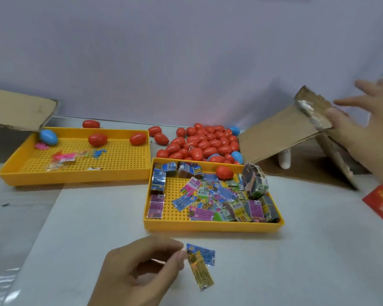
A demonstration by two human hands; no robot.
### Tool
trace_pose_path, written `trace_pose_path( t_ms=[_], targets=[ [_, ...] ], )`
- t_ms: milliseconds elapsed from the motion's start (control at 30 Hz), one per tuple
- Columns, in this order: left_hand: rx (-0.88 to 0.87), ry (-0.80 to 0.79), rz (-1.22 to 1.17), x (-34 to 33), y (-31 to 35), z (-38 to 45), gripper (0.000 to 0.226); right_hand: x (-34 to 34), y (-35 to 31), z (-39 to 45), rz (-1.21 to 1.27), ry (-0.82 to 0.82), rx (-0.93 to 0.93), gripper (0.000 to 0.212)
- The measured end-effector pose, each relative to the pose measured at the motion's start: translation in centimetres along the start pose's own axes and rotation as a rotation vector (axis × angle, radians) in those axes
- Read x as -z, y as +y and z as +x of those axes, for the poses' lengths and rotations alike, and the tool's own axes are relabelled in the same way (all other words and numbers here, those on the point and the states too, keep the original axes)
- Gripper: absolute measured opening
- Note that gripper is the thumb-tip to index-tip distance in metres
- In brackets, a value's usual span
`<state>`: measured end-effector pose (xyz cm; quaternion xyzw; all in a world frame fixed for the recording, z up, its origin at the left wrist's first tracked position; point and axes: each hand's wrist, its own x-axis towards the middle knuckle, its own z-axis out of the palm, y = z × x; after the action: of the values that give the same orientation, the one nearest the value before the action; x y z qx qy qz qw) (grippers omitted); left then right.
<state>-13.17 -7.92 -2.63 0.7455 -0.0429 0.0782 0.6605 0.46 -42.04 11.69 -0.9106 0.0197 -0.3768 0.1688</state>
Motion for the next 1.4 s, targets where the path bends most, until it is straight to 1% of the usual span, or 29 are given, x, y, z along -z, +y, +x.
trace_pose_path(
  t_ms=[33, 67, 100, 167, 233, 267, 333, 400, 500, 567, 600, 633, 700, 767, 800, 900, 967, 1033, 1133, 1200, 1233, 1300, 1400],
  targets=[
    [-0.024, 0.013, -0.005, 0.3, 0.3, 0.6, 0.013, -0.2, -0.9, -1.4, 0.122, 0.017, -0.034, 0.026],
    [-0.034, 0.041, -0.030, 0.5, 0.5, 1.1, 0.013, -0.4, -2.3, -3.3, 0.281, -0.004, -0.052, 0.029],
    [-0.054, 0.079, -0.023, 0.8, 0.6, 2.0, 0.013, -0.6, -4.1, -5.6, 0.470, -0.073, -0.066, 0.032],
    [-0.113, 0.157, 0.040, 1.6, 1.2, 4.3, 0.008, -1.5, -7.2, -10.4, 0.807, -0.340, -0.080, 0.041],
    [-0.211, 0.148, 0.210, 1.9, 2.3, 7.4, 0.011, -2.3, -10.5, -14.9, 1.073, -0.641, -0.124, 0.042],
    [-0.256, 0.126, 0.302, 1.7, 2.9, 9.3, 0.011, -2.8, -11.7, -16.8, 1.160, -0.748, -0.165, 0.039],
    [-0.278, 0.055, 0.459, 0.5, 3.9, 13.5, 0.008, -3.8, -12.9, -19.6, 1.228, -0.878, -0.299, 0.026],
    [-0.229, -0.061, 0.630, -1.7, 4.2, 17.3, 0.023, -4.2, -13.2, -20.8, 1.191, -0.968, -0.388, 0.016],
    [-0.202, -0.212, 0.841, -5.2, 3.5, 20.8, 0.029, -4.2, -13.0, -21.2, 1.153, -1.055, -0.348, 0.016],
    [-0.160, -0.277, 1.001, -6.7, 2.6, 21.8, 0.037, -4.2, -12.8, -20.9, 1.150, -1.074, -0.371, 0.017],
    [-0.153, -0.285, 1.063, -7.1, 2.1, 22.2, 0.034, -4.2, -12.8, -20.7, 1.146, -1.079, -0.375, 0.017],
    [-0.165, -0.258, 1.082, -7.5, 1.7, 22.3, 0.027, -4.4, -12.7, -20.7, 1.151, -1.075, -0.379, 0.016],
    [-0.220, -0.151, 1.005, -7.6, 1.3, 22.1, 0.018, -4.7, -12.4, -20.6, 1.183, -1.056, -0.394, 0.018],
    [-0.334, -0.033, 0.776, -7.1, 2.1, 20.9, 0.017, -4.8, -12.1, -20.3, 1.228, -1.035, -0.414, 0.022],
    [-0.368, -0.012, 0.618, -6.6, 3.0, 19.8, 0.016, -4.9, -12.0, -20.2, 1.257, -1.019, -0.424, 0.023],
    [-0.355, -0.079, 0.187, -4.5, 5.5, 15.2, 0.014, -5.3, -11.8, -19.9, 1.381, -0.973, -0.483, 0.030],
    [-0.321, -0.130, 0.035, -2.8, 6.1, 11.5, 0.016, -5.6, -11.7, -19.9, 1.461, -0.943, -0.560, 0.036],
    [-0.322, -0.142, 0.018, -1.3, 6.1, 7.8, 0.020, -5.8, -11.8, -20.0, 1.514, -0.926, -0.603, 0.043],
    [-0.284, -0.098, -0.036, 0.1, 4.5, 3.6, 0.020, -5.9, -11.9, -20.2, 1.519, -0.912, -0.580, 0.048],
    [-0.217, -0.049, -0.098, 0.6, 3.1, 1.6, 0.028, -5.7, -12.0, -20.4, 1.492, -0.911, -0.528, 0.049],
    [-0.180, -0.029, -0.115, 0.7, 2.4, 0.8, 0.035, -5.6, -12.1, -20.5, 1.470, -0.916, -0.498, 0.051],
    [-0.132, -0.014, -0.136, 0.6, 1.4, -0.5, 0.043, -5.2, -12.3, -20.7, 1.418, -0.924, -0.445, 0.048],
    [-0.105, -0.005, -0.146, 0.8, 0.2, -1.4, 0.045, -4.9, -12.5, -20.8, 1.337, -0.919, -0.371, 0.043]
  ],
)
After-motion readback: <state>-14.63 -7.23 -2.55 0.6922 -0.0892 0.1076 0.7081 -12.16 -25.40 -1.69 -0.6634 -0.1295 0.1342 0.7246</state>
